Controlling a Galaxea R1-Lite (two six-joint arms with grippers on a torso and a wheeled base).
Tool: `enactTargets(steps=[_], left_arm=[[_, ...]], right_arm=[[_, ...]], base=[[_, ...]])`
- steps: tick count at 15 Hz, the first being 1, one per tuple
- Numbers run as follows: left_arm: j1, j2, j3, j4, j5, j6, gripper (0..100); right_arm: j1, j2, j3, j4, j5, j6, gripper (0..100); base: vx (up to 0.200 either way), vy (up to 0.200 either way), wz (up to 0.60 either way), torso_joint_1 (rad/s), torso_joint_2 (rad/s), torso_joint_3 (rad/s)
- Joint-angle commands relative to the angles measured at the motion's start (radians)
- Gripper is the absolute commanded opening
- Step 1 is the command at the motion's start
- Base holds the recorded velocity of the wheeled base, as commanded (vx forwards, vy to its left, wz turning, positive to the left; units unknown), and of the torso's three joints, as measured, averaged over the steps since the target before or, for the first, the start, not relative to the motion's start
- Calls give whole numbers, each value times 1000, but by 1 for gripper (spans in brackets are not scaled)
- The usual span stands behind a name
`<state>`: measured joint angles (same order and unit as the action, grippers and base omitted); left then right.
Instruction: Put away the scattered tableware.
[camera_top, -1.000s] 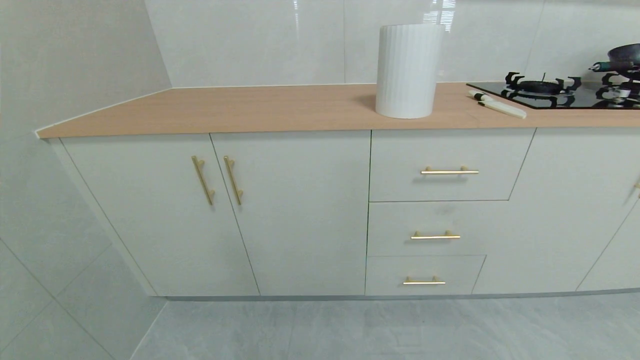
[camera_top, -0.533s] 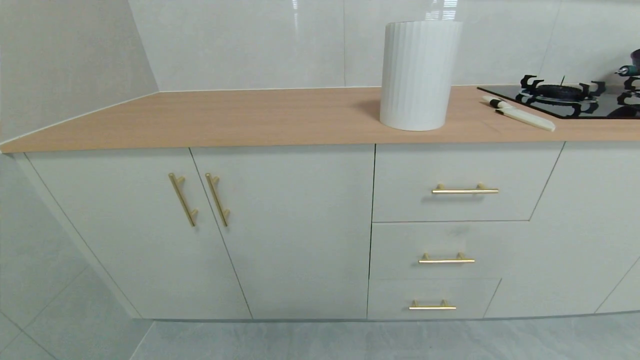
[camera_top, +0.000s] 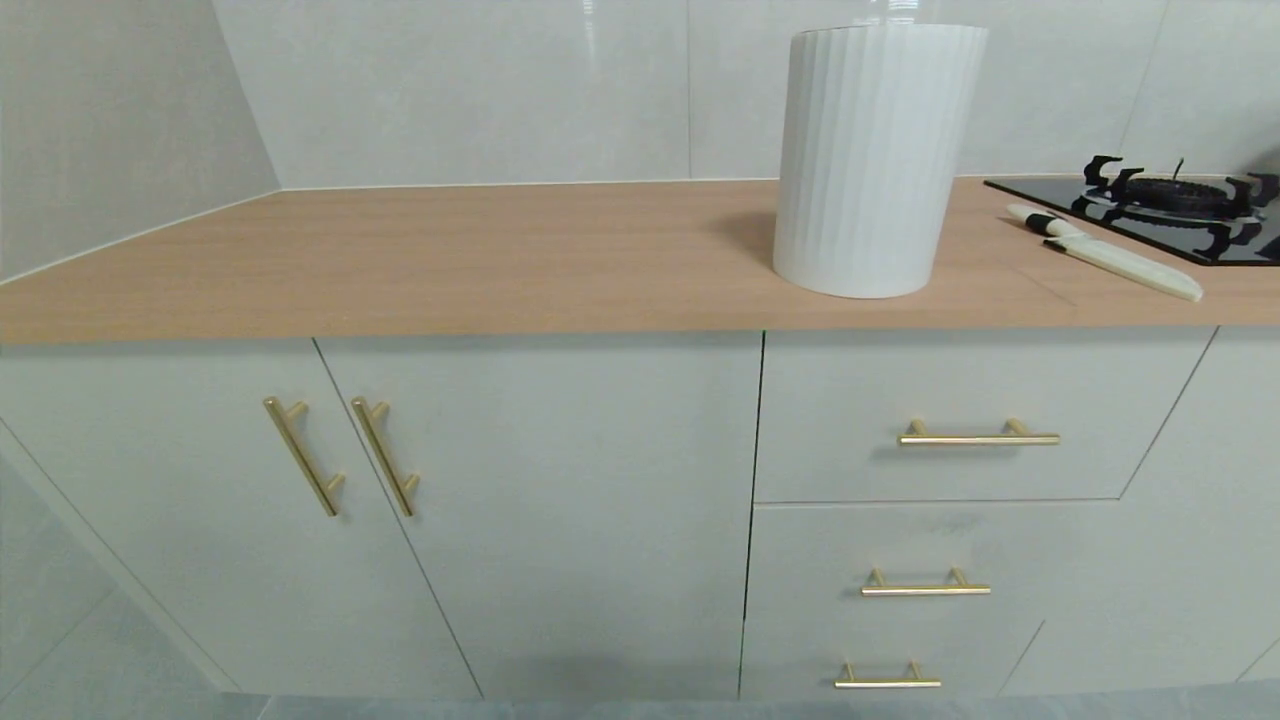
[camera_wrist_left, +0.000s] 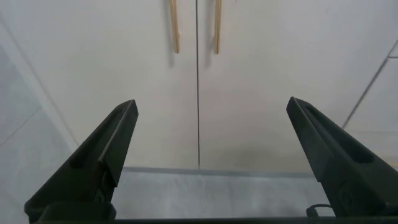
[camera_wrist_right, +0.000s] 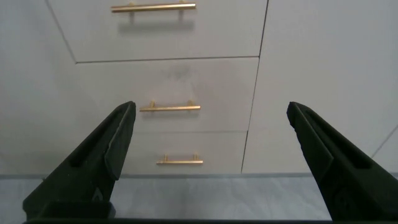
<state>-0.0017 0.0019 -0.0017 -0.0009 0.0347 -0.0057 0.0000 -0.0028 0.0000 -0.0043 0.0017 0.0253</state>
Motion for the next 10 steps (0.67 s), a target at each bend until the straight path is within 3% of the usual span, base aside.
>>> enactTargets(steps=[1, 8, 10], left_arm=[[0, 0, 0, -1, 1, 0, 100], [0, 1, 0, -1, 1, 0, 100], [0, 0, 0, -1, 1, 0, 100]], right_arm=[[0, 3, 0, 0, 1, 1, 100], [0, 3, 0, 0, 0, 1, 100], [0, 3, 0, 0, 0, -1, 100]], base=[[0, 0, 0, 0, 0, 0], [0, 0, 0, 0, 0, 0], [0, 0, -600, 2, 0, 5]])
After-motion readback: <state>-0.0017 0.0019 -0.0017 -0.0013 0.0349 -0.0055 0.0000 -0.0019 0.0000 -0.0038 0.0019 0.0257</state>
